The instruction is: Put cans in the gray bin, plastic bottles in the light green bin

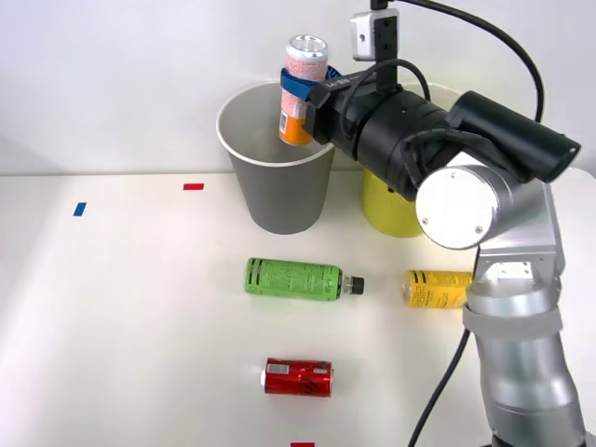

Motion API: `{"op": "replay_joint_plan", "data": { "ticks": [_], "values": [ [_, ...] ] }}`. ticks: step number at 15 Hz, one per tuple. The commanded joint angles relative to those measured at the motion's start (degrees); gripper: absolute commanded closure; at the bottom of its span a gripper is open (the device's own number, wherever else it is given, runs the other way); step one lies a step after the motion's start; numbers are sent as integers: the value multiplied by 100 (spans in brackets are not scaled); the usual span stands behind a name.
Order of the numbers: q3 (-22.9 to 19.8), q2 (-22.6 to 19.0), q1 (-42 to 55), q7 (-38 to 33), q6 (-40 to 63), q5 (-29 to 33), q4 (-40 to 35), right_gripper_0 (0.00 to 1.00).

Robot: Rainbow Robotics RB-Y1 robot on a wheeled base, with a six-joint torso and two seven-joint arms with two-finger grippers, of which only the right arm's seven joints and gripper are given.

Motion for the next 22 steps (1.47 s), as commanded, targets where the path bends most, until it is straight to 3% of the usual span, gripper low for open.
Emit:
{"op": "replay_joint_plan", "data": {
  "ticks": [1,3,7,12,13,14,15,19,22],
  "values": [
    [34,130,-457,-4,-166,735,571,100],
    [52,130,-765,-22,-491,1113,1072,100],
    [219,130,-1081,-66,-1106,1165,1863,100],
    [324,130,-1081,-163,-1176,1130,1907,100],
    [324,130,-1081,-171,-1176,1130,1907,89],
    [324,130,-1081,-171,-1176,1130,1907,9],
    [324,130,-1081,-198,-1255,1139,1907,0],
    [561,130,-1063,-224,-1809,946,1898,0],
    [1001,-137,-510,-163,-3277,304,1898,0]
  ]
}}
